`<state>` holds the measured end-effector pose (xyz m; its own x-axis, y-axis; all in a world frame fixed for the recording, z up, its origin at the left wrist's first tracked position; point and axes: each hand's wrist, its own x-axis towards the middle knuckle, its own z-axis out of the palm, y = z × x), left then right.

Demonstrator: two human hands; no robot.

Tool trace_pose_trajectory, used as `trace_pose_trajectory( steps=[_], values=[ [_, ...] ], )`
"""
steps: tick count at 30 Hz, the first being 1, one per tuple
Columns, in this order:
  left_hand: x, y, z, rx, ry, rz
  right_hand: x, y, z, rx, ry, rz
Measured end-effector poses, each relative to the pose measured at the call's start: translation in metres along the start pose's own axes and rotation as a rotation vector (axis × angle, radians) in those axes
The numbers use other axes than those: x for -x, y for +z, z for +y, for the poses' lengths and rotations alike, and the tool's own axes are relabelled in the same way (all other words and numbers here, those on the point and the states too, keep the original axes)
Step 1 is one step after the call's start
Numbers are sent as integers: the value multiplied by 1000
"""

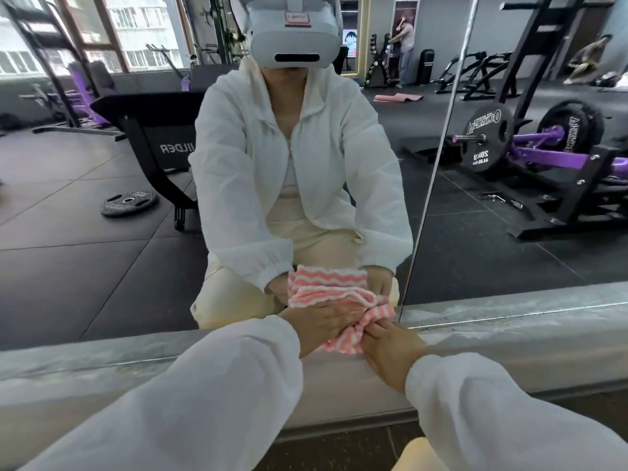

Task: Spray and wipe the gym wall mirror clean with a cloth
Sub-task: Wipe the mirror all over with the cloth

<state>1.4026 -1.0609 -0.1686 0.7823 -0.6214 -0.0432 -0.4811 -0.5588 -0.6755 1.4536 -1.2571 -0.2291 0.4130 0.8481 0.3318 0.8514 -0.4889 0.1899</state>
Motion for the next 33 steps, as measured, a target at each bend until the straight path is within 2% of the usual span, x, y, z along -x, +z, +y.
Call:
trace_pose_trajectory(
  steps=[4, 5, 6, 10, 12, 13, 14, 17, 18, 22, 24, 26, 27, 30, 33],
  values=[
    [25, -4, -13, 220, -25, -115, -18, 0, -22, -32, -101, 114],
    [31, -2, -17, 212, -5, -126, -21, -1, -27, -40, -117, 136],
    [35, 2, -19, 270, -12, -56, -24, -1, -31, -29, -121, 156],
    [41, -18, -43, 259, -108, 20, -36, -18, -42, -51, -47, 209],
    [33, -40, -59, 327, -106, -147, -42, -44, -39, -106, 43, 237],
    [29, -54, -70, 407, -150, -168, -46, -63, -34, -126, 80, 244],
    [19, -75, -82, 453, -222, -119, -51, -86, -27, -135, 114, 252],
    [3, -113, -129, 264, -186, 342, -63, -150, 3, -121, 166, 242],
    [1, -127, -140, 241, -190, 380, -65, -169, 9, -124, 190, 224],
    [-15, -225, -203, 315, -86, 251, -86, -266, 43, -141, 304, 184],
    [-28, -261, -238, 305, -28, 311, -101, -318, 61, -112, 353, 213],
    [-40, -306, -280, 271, -113, 385, -119, -381, 81, -107, 410, 275],
    [-42, -322, -297, 259, -148, 330, -126, -400, 88, -89, 429, 300],
    [-46, -403, -360, 235, -167, 465, -156, -489, 117, -66, 475, 339],
    [-43, -458, -413, -88, -144, 546, -181, -561, 141, -72, 460, 386]
  ],
)
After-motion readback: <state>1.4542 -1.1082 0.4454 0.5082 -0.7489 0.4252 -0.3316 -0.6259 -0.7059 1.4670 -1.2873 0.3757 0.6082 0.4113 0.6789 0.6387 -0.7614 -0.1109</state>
